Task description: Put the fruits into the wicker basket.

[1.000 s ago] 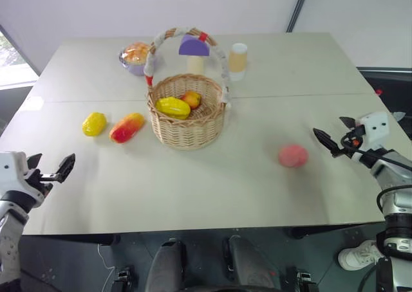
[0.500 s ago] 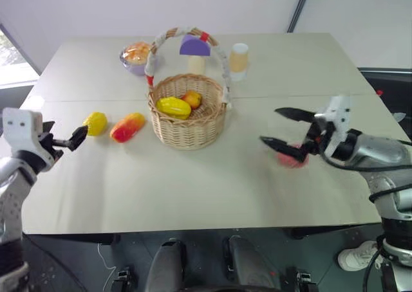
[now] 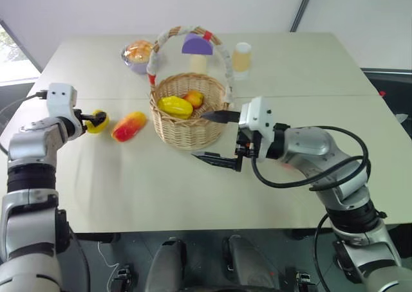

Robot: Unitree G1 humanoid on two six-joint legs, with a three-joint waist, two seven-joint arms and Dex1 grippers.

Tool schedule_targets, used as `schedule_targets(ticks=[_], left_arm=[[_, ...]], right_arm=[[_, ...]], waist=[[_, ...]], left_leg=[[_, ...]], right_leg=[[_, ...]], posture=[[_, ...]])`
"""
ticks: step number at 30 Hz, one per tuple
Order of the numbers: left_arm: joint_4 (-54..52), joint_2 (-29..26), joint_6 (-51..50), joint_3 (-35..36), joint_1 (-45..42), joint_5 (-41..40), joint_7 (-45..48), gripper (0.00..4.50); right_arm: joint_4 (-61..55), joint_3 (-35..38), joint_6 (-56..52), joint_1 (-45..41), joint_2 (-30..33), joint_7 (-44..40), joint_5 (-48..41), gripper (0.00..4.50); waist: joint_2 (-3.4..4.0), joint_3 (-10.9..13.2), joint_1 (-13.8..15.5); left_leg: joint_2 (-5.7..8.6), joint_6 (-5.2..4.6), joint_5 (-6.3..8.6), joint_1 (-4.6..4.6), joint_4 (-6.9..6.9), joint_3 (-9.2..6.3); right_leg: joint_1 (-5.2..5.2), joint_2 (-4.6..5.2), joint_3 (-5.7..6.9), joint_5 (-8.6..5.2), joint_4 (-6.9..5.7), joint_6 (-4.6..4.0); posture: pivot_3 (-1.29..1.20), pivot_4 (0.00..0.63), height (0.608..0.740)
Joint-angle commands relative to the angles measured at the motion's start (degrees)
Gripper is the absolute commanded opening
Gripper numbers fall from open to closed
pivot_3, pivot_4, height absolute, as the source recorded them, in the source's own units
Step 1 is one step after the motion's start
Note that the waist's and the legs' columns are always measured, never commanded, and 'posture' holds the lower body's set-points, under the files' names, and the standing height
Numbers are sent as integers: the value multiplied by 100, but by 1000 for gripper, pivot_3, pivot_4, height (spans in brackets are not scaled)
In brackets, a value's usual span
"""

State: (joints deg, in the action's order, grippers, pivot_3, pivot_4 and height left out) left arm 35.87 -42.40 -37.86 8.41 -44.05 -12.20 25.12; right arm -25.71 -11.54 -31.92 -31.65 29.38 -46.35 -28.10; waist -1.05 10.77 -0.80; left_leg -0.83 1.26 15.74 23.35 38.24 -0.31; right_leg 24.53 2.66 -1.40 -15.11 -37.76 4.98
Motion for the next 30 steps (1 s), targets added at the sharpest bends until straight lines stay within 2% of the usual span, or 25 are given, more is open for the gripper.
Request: schedule_targets(ticks=[1,8,11,14,15,16,18,21,23,25,26,28,30], left_arm=[[322,-94,160,-253,-266,252,367,4500],[884,-71,315,-309,-518,404,568,4500],[895,-75,387,-253,-499,441,528,3567],[716,-169,382,-201,-381,504,416,2102],[605,-225,436,-100,-315,493,326,1877],[466,-263,448,72,-256,406,248,1877],[-107,-327,510,515,-53,134,177,1877],[-1937,-273,211,1261,609,-567,410,1877],[-3711,-105,42,1491,1118,-1404,886,1877],[-5180,175,-415,1176,1263,-2122,966,1877],[-5541,328,-582,873,1194,-2198,860,1877],[-5896,498,-778,485,1086,-2194,705,1877],[-5919,850,-824,-297,725,-1903,527,1877]], right_arm=[[-256,37,84,-48,-82,73,25,4434],[-363,1,156,136,-159,156,106,4434],[-362,-12,224,211,-178,149,143,4500],[-363,-24,260,232,-192,151,166,4500],[-348,-25,281,238,-196,145,180,4500],[-345,-23,292,243,-198,141,190,4500],[-327,-19,311,246,-204,131,208,4500],[-284,-2,342,232,-202,120,222,4500],[-225,69,365,206,-166,99,222,4500],[-115,203,345,109,-147,82,159,4500],[-70,231,344,57,-148,69,148,4500],[1,233,354,-23,-160,52,155,4500],[81,205,379,-126,-191,41,184,4500]], waist=[[0,0,-15],[-1,0,-5],[-1,0,-6],[-1,0,-7],[-1,0,-15],[-1,1,-18],[-4,2,-32],[-9,4,-24],[-10,3,-10],[-14,1,57],[-17,-1,101],[-16,-1,132],[-17,-1,120]], left_leg=[[0,0,0,0,0,1],[-2,0,0,0,1,1],[-2,0,0,0,1,0],[-2,0,0,0,1,-1],[-2,1,0,0,1,-2],[-2,1,0,0,1,-2],[-5,1,0,0,1,-5],[-14,2,-1,2,1,-12],[-18,2,-1,2,1,-13],[-12,3,-1,4,1,-15],[-5,3,-1,4,3,-21],[9,3,-1,-2,6,-18],[13,2,-1,-11,6,-10]], right_leg=[[0,0,0,0,0,0],[1,-3,1,0,-4,0],[1,-2,0,0,-5,0],[2,-2,1,0,-6,0],[1,-1,0,0,-6,0],[2,-1,0,0,-6,0],[6,0,-1,0,-11,0],[15,5,-5,0,-21,0],[16,13,-6,0,-24,-1],[13,28,-6,0,-22,0],[5,38,-2,0,-21,0],[-6,53,1,1,-15,2],[-9,50,-3,1,-17,2]], posture=[[0,150,740],[0,150,740],[0,150,740],[0,150,740],[0,150,740],[0,150,740],[0,150,740],[0,150,740],[0,150,740],[0,150,740],[0,150,740],[0,150,740],[0,150,740]])
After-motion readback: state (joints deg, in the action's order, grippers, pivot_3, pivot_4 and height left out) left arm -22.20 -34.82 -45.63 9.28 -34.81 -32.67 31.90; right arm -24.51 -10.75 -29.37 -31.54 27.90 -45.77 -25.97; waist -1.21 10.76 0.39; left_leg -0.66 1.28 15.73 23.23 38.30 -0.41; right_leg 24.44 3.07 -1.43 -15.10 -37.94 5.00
